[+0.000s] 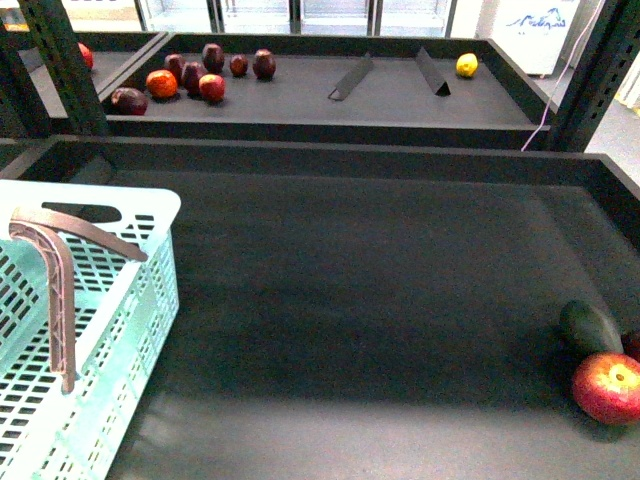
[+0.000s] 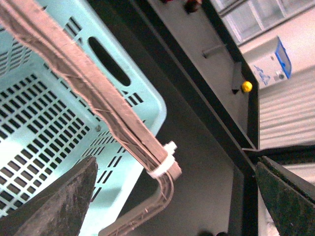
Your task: Pick apple with right arm and hold basket with left
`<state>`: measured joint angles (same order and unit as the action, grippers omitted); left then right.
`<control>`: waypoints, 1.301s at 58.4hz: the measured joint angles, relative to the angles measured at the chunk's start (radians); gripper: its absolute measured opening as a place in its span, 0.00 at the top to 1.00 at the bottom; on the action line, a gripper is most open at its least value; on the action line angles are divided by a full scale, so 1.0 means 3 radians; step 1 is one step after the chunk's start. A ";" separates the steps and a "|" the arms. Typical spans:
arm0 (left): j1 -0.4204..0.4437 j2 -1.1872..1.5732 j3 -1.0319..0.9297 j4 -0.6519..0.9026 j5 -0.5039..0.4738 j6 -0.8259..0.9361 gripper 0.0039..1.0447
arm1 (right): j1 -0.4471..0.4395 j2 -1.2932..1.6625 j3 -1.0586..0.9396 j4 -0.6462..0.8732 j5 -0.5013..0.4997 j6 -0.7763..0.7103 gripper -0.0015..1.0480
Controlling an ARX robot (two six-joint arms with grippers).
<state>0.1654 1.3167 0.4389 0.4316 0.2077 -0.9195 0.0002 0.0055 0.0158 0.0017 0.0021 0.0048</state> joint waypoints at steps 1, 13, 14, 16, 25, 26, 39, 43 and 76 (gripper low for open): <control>0.0013 0.0132 0.0037 0.0024 -0.0005 -0.0123 0.07 | 0.0000 0.0000 0.0000 0.0000 0.0000 0.0001 0.08; 0.0089 0.0696 0.0404 0.0156 0.0006 -0.0559 0.07 | 0.0000 0.0000 0.0000 0.0000 0.0000 0.0000 0.08; 0.0095 0.0746 0.0445 0.0174 0.0006 -0.0582 0.07 | 0.0000 0.0000 0.0000 0.0000 0.0001 0.0000 0.08; 0.0107 0.0843 0.0529 0.0200 0.0009 -0.0631 0.07 | 0.0000 0.0000 0.0000 0.0000 0.0000 0.0000 0.08; 0.0140 0.1169 0.0818 0.0216 0.0006 -0.0755 0.07 | 0.0000 0.0000 0.0000 0.0000 0.0000 0.0000 0.08; 0.0144 0.1189 0.0834 0.0216 0.0004 -0.0764 0.07 | 0.0000 0.0000 0.0000 0.0000 0.0000 0.0001 0.08; 0.0207 0.1582 0.1155 0.0203 -0.0034 -0.0935 0.07 | 0.0000 0.0000 0.0000 0.0000 0.0000 0.0000 0.08; 0.0214 0.1649 0.1221 0.0193 -0.0046 -0.0999 0.07 | 0.0000 0.0000 0.0000 0.0000 0.0000 0.0000 0.08; 0.0134 0.1832 0.1380 0.0094 -0.0211 -0.1073 0.52 | 0.0000 0.0000 0.0000 0.0000 0.0000 0.0000 0.08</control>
<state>0.2054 1.8664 0.8528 0.4599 0.1444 -1.2415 0.0002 0.0055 0.0158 0.0017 0.0021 0.0048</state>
